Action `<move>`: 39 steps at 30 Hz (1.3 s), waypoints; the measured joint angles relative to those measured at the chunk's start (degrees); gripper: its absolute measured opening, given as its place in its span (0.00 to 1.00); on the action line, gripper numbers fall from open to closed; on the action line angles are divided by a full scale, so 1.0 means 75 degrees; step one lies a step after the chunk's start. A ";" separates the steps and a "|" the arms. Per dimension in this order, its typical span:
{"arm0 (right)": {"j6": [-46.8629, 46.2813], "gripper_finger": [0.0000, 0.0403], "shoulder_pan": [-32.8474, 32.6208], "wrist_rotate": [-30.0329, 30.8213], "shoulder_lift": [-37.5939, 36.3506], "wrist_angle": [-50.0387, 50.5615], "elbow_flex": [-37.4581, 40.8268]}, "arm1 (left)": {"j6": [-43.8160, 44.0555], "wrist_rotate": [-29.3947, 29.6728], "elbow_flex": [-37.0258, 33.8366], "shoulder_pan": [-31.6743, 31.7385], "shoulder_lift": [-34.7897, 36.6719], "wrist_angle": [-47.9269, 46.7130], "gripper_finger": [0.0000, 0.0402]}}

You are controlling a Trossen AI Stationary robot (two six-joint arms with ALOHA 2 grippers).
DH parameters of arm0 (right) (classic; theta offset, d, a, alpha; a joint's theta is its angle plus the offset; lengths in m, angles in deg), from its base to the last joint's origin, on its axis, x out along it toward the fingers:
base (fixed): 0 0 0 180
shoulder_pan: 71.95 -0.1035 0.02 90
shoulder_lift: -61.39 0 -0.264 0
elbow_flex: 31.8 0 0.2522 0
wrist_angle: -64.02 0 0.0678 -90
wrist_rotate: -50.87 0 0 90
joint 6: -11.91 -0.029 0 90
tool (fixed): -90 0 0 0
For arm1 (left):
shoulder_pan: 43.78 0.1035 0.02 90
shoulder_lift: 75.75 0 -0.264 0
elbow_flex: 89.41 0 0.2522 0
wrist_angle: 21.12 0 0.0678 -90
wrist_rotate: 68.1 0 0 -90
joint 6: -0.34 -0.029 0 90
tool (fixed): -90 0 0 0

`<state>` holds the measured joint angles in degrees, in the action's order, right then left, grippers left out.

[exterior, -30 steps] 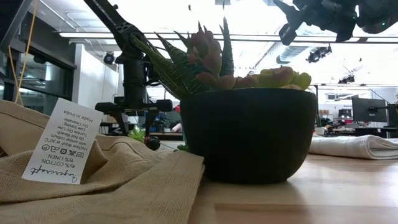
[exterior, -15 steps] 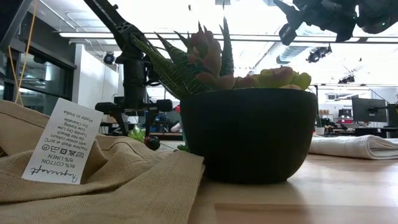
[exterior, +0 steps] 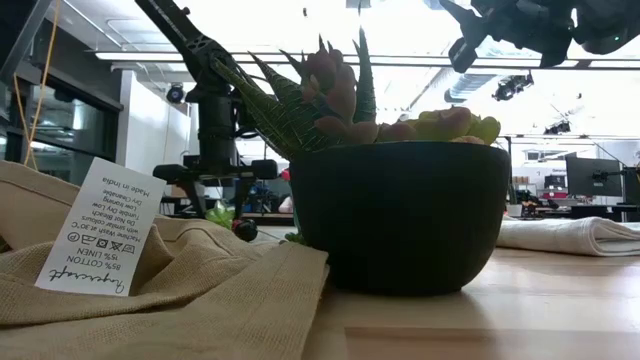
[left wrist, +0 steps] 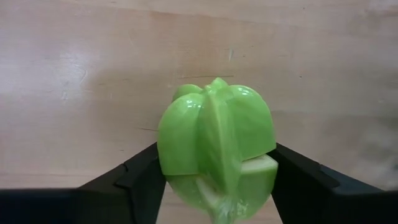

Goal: Pick and placing Produce into tupperware
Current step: Put the green starfruit into the green basket

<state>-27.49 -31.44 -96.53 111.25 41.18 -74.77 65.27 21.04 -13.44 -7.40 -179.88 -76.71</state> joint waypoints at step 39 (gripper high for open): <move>-0.0023 0.20 0.0000 0.0000 0.0000 -0.0001 0.0000 | 0.0003 -0.0032 0.0000 -0.0002 0.0000 0.0003 0.57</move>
<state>-27.66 -31.44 -96.53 111.25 41.16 -74.77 65.29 20.80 -13.44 -7.42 -179.88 -76.69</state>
